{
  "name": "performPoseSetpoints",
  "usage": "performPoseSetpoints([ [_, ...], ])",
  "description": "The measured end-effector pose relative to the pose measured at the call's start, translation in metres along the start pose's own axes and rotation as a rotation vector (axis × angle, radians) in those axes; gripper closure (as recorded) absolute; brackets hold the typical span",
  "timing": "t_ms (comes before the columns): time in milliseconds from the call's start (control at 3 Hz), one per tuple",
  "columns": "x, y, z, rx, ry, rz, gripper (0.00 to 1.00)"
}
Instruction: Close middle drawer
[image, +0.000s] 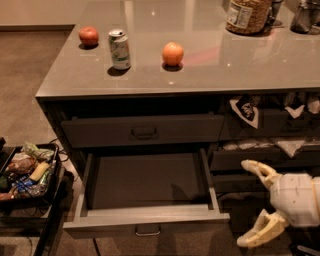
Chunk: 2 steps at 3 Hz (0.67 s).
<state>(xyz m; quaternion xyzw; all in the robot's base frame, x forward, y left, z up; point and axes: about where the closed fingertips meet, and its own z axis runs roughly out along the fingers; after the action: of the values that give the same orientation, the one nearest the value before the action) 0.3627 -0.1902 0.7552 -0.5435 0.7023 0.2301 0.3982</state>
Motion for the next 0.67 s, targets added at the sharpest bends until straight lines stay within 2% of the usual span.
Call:
performPoseSetpoints([
  [667,0.087,0.031,0.041,-0.021,0.076,0.030,0.00],
])
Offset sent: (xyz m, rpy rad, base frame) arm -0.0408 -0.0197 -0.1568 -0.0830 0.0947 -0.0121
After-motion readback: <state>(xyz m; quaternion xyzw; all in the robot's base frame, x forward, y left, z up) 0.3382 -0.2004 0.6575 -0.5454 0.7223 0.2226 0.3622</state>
